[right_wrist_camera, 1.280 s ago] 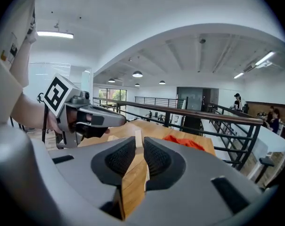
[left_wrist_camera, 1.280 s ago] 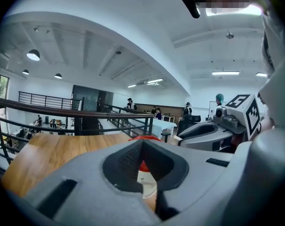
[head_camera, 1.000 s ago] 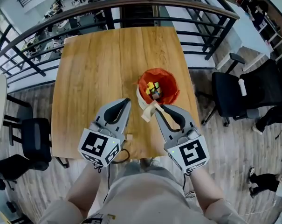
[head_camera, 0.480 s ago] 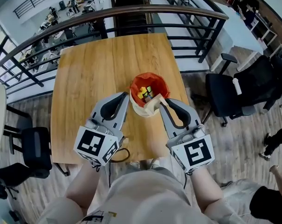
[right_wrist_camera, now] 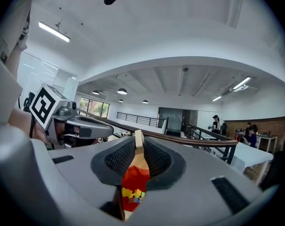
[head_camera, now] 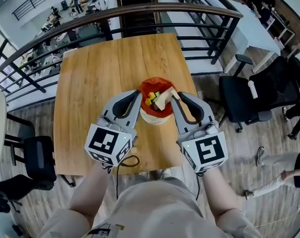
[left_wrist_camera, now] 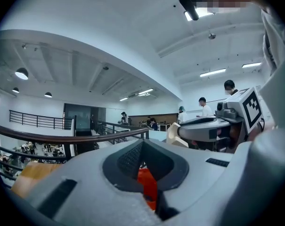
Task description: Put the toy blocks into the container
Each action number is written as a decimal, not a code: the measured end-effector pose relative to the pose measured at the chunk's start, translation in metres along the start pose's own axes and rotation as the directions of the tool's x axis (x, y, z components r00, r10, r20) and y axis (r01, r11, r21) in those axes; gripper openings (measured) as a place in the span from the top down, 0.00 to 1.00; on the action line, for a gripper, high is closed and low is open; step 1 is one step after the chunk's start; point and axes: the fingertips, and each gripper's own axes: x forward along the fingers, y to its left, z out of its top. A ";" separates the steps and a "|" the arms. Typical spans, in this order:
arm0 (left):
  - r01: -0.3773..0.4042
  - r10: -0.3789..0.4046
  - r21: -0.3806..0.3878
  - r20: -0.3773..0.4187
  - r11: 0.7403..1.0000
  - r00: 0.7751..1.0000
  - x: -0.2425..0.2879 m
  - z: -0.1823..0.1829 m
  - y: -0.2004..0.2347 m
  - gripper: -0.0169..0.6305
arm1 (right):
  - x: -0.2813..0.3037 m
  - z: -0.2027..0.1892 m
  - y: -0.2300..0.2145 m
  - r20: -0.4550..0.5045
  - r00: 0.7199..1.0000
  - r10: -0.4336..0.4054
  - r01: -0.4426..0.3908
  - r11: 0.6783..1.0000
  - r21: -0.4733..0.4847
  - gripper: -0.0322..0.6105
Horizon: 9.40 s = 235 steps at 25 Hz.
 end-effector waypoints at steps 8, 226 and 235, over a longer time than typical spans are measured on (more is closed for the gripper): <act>-0.003 0.001 -0.024 -0.073 1.000 0.997 0.030 -0.035 0.015 0.95 | 0.038 -0.036 -0.012 -0.102 0.995 -0.017 0.017 1.000 0.000 0.85; -0.255 0.055 -0.295 -0.551 0.921 0.833 -0.144 -0.387 0.033 0.95 | 0.036 -0.372 0.274 -0.488 0.621 0.613 -0.610 0.769 0.190 0.63; -0.258 0.043 -0.304 -0.568 0.917 0.822 -0.146 -0.405 0.034 0.95 | 0.036 -0.401 0.278 -0.543 0.568 0.618 -0.658 0.738 0.151 0.63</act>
